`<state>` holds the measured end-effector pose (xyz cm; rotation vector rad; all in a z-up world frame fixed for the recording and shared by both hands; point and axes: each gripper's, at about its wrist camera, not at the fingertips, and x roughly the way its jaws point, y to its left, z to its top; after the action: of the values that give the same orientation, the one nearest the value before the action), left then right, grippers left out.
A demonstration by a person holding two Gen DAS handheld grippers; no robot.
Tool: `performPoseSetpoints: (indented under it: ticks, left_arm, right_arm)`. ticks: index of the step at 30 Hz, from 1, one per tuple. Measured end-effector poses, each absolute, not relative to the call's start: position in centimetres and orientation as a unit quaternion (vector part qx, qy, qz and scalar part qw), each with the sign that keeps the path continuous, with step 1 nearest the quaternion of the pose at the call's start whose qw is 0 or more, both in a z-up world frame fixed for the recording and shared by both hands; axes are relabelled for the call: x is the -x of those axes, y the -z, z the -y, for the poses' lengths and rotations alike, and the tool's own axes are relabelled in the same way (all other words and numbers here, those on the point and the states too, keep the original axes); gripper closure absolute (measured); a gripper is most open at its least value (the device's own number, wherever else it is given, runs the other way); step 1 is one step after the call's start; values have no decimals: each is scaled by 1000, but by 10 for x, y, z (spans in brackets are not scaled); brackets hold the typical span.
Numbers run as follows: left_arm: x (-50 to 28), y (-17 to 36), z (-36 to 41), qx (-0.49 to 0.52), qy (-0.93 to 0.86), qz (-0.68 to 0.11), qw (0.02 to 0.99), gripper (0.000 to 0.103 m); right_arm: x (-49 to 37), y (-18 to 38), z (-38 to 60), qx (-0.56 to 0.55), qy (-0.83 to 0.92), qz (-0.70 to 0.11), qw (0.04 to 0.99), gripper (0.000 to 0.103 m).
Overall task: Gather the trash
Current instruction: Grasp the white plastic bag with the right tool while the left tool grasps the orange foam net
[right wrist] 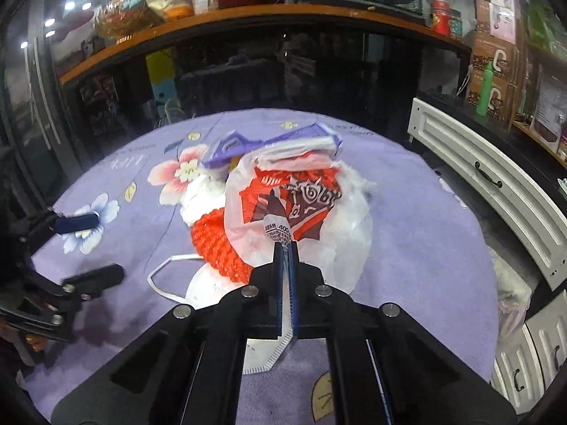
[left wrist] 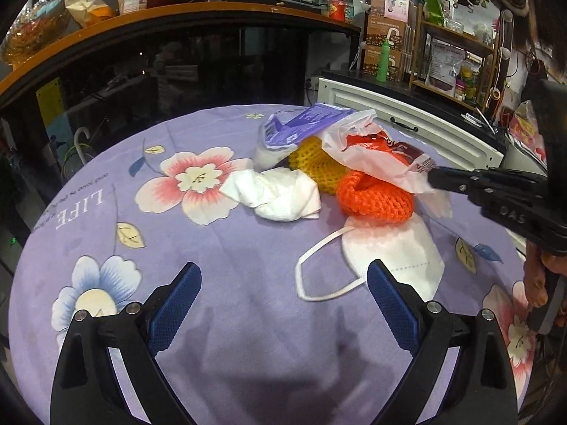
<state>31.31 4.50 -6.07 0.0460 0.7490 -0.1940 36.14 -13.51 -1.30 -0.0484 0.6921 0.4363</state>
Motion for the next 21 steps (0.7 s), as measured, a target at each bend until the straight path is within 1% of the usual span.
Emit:
performPoseSetpoints:
  ticks: [6,11,14,17,19,20,21]
  left_arm:
    - [-330,59,-13,-27,131,-363,922,10]
    - [-352,65,18,-54,145,-373,915,10]
    - [-365,70,26,-64,141,-380,912,16]
    - [-374,75,35,-77,142,-389,907,31]
    - [-374,77,39,-86,139,-392,905,55]
    - [-374,79,39,-86,135,-395,905,61]
    - [-374,78,39,-83,131,-394,906,69]
  right_arm:
    - [-340,-21,164,1,-205,-299,932,100]
    - [-321,-41,188,-7,-192,-280,941,101]
    - [-310,-45,202,-9,-182,-274,944,101]
    - [-302,-47,216,-16,-170,-273,947,101]
    - [-298,-47,225,-20,-162,-272,948,101]
    - [-296,-47,230,-22,-158,-270,949,101]
    - [-294,-47,233,-25,-156,-270,950,101]
